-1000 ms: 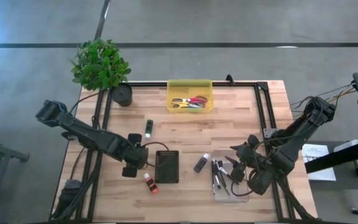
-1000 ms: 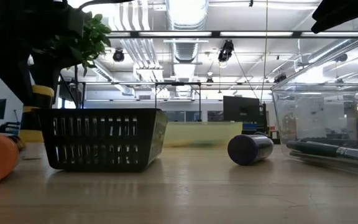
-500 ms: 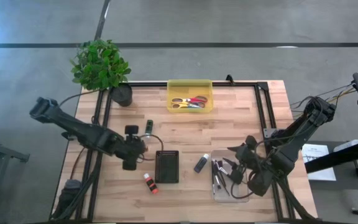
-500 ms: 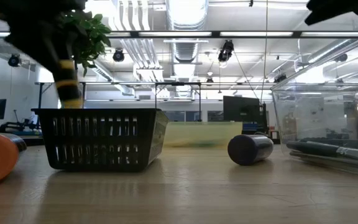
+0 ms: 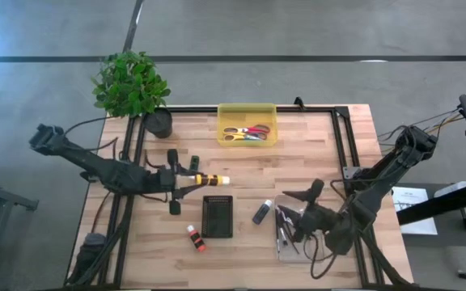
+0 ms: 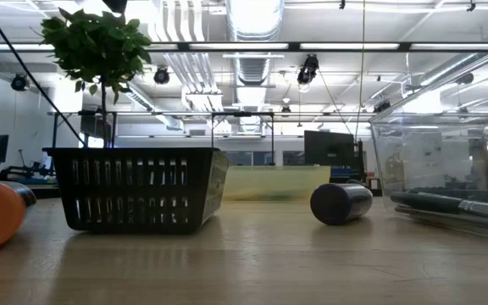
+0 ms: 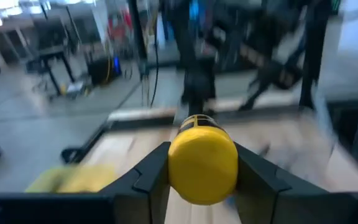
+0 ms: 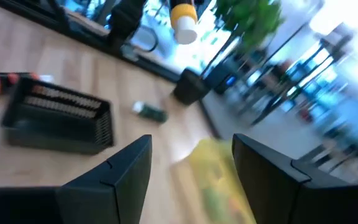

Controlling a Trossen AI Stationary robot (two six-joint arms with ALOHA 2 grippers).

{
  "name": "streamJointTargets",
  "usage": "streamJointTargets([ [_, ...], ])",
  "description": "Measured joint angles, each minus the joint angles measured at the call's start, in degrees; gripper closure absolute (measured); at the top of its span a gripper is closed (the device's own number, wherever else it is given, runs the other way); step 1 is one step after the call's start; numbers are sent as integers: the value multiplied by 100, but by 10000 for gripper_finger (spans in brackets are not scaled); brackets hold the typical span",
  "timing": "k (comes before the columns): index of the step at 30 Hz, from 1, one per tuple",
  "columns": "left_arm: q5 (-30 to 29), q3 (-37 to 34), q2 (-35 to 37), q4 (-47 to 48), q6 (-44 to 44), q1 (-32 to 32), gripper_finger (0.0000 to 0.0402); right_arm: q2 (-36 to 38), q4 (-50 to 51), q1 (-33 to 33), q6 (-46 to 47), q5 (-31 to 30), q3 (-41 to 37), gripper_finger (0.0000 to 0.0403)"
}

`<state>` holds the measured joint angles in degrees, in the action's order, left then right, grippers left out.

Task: Pick & Place Paint Supplies
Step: Put the yellow paint bottle into the black bin

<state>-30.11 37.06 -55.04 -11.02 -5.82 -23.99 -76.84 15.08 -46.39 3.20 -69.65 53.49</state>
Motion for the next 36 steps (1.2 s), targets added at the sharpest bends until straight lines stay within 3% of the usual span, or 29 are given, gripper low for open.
streamJointTargets([
  [5,734,-759,-209,-2333,-10,91,261,0,-2433,187,-2405,-44,-533,182],
  [9,1088,-1089,-553,-3665,58,94,271,0,-4542,449,-3915,826,-994,182],
  [13,1089,-1082,-926,-4041,82,112,273,0,-5656,806,-4660,1741,-1203,182],
  [23,1410,-406,-1682,-4056,-62,109,257,0,-5693,1870,-4356,3877,-1033,182],
  [27,1449,-260,-1800,-4050,-235,109,260,0,-5649,2059,-4197,4392,-990,182],
  [36,1518,-58,-1943,-4023,-338,183,261,0,-5579,2256,-4041,4915,-882,182],
])
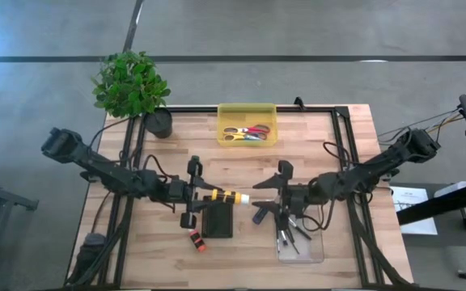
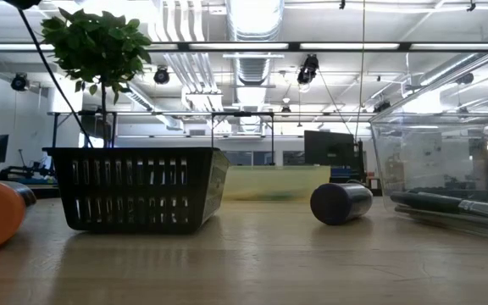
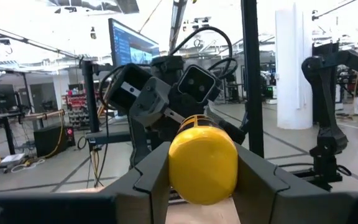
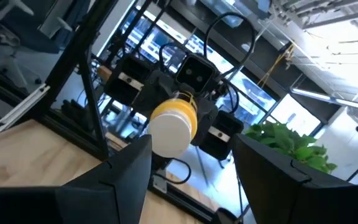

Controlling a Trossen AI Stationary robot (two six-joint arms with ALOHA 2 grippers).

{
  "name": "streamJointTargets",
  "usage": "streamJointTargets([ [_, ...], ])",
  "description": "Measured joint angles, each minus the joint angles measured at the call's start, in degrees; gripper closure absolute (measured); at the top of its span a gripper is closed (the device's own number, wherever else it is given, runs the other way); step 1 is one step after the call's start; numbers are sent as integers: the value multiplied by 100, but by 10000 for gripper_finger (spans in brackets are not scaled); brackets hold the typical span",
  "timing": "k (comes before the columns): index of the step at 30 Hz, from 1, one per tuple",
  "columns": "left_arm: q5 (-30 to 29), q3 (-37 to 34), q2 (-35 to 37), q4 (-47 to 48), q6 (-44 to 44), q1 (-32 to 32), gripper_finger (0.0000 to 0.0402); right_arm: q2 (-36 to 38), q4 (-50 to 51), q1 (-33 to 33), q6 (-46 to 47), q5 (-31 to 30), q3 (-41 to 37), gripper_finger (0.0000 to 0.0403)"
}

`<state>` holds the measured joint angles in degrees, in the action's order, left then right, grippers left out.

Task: Pick & Place Paint Supplies
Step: Put the yellow paint bottle into the black bin

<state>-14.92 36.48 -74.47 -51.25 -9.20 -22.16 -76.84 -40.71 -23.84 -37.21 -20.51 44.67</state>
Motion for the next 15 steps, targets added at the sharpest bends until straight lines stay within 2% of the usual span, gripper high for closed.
streamJointTargets([
  [8,24,40,-38,-40,8,76,262,-33,182,60,-16,172,192,182],
  [15,95,25,-31,-67,42,126,262,-754,396,124,-242,72,730,182],
])
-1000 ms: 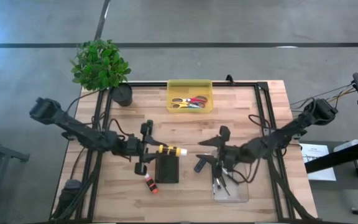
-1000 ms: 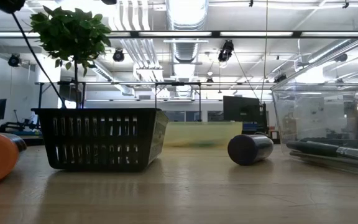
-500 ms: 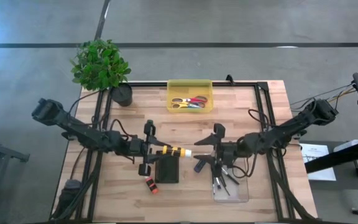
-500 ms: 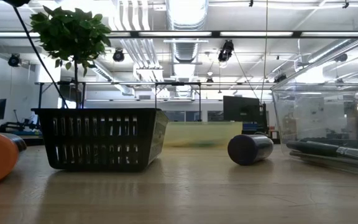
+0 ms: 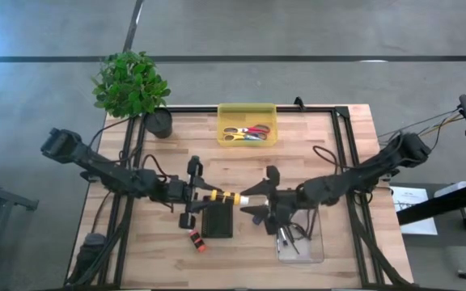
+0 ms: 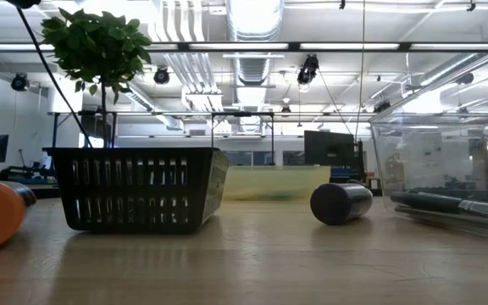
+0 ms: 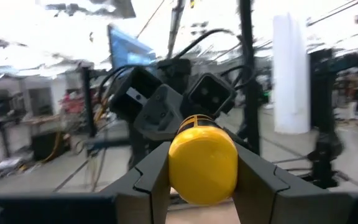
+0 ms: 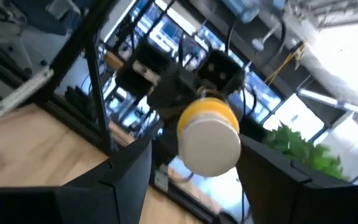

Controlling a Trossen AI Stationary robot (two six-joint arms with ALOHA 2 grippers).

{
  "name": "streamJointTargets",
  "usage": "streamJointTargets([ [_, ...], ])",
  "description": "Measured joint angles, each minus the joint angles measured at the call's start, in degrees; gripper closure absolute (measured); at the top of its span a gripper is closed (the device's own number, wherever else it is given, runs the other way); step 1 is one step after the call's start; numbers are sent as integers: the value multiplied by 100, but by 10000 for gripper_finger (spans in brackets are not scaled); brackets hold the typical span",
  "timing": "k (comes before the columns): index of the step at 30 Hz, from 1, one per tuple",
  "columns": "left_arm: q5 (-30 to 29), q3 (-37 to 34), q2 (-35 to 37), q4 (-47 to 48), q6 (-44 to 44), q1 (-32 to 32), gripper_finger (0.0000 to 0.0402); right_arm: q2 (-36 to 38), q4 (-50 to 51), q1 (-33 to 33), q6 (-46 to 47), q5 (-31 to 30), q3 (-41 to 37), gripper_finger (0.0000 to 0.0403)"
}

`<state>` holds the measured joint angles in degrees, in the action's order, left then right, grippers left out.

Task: Pick & Place Paint Supplies
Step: Put the yellow paint bottle into the black bin

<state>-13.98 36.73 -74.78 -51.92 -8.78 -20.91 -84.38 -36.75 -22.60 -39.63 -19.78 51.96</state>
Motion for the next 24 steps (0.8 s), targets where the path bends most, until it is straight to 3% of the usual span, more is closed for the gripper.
streamJointTargets([
  [24,117,-42,-15,140,109,8,262,65,108,-49,-509,-270,150,182],
])
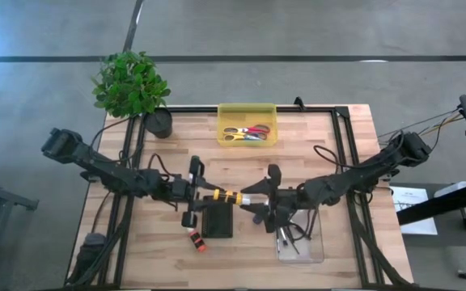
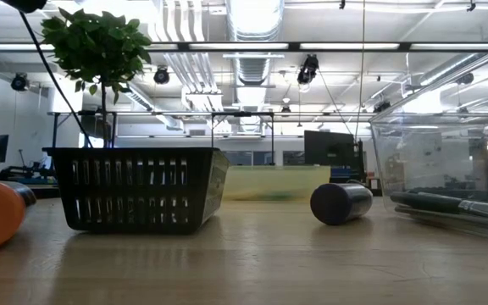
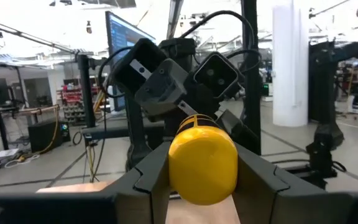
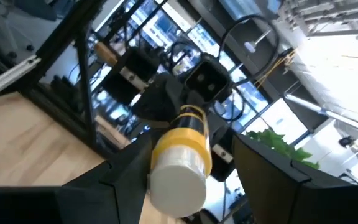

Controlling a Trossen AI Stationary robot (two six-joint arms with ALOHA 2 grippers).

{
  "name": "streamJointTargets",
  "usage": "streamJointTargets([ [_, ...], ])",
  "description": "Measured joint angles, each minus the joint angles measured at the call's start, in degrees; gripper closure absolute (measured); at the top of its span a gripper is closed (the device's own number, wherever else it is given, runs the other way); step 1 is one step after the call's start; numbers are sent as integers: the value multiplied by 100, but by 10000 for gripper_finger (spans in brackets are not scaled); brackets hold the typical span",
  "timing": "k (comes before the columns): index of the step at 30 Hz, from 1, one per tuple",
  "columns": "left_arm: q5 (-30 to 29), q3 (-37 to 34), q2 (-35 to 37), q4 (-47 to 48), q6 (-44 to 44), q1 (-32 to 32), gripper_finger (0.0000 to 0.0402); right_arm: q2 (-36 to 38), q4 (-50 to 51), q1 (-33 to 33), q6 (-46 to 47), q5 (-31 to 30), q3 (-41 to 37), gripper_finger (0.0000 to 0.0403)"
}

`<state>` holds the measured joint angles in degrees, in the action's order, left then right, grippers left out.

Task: Pick & Place Paint Supplies
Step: Put the yellow paint bottle into the black bin

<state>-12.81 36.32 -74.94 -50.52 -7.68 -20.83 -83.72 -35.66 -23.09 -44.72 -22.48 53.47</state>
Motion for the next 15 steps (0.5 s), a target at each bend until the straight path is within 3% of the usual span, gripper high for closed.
streamJointTargets([
  [15,44,0,4,-2,-26,-8,262,4,234,-277,-16,-495,0,182],
])
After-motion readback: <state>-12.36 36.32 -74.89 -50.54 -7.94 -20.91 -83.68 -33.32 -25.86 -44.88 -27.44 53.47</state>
